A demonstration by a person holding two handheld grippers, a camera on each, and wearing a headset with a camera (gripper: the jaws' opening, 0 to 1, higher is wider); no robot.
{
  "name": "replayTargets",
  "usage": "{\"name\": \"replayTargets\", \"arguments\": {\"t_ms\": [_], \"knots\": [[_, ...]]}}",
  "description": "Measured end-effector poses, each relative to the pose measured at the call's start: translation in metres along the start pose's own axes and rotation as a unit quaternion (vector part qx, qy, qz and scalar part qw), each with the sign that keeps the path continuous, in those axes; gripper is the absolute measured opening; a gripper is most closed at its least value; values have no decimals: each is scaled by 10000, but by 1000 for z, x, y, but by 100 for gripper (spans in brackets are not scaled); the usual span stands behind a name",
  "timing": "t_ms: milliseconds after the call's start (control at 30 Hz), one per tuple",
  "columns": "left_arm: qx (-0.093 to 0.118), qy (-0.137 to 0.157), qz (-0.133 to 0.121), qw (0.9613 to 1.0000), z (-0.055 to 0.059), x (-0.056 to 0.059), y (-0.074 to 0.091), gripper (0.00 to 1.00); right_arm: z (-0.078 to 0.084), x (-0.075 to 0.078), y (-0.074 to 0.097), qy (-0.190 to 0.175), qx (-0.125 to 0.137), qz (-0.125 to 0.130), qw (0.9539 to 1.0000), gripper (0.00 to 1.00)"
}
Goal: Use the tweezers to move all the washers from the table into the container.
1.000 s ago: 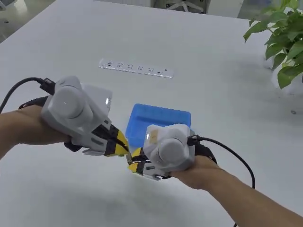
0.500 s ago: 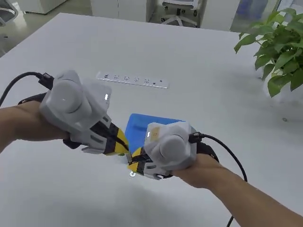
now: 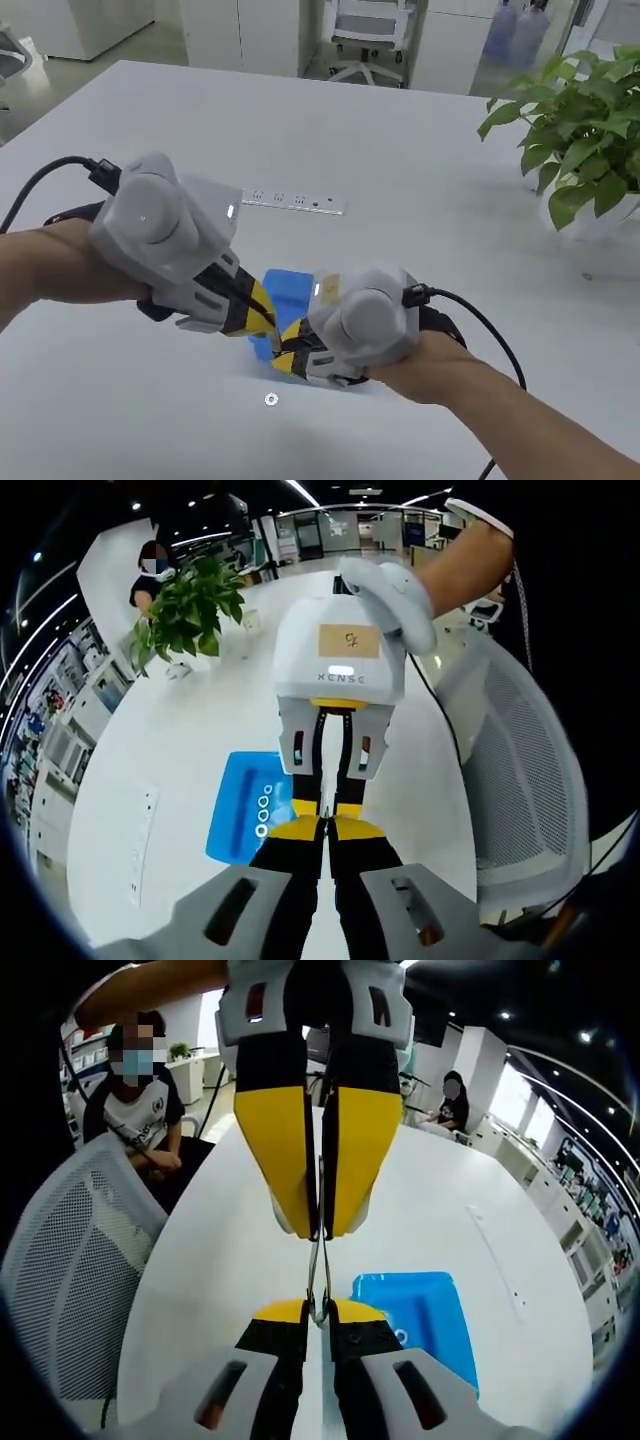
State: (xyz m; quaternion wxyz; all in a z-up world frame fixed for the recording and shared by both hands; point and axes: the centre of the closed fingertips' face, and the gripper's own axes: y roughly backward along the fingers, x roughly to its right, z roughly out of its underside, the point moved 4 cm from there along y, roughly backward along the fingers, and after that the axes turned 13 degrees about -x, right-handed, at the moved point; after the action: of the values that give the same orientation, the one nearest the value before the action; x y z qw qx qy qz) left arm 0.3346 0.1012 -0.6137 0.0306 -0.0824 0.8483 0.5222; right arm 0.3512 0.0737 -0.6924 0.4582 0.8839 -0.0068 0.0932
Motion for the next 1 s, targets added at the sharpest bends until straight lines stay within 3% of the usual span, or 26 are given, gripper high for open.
{"name": "replayTargets", "arguments": {"t_ms": [533,1000], "knots": [[70,-121,-146,9998,-11,-29,3,6,3,32,12,37,-12,156,9999,10],[167,-150,-133,9997,-13,-49,-11,6,17,52,7,-71,-38,190,9998,10]]}}
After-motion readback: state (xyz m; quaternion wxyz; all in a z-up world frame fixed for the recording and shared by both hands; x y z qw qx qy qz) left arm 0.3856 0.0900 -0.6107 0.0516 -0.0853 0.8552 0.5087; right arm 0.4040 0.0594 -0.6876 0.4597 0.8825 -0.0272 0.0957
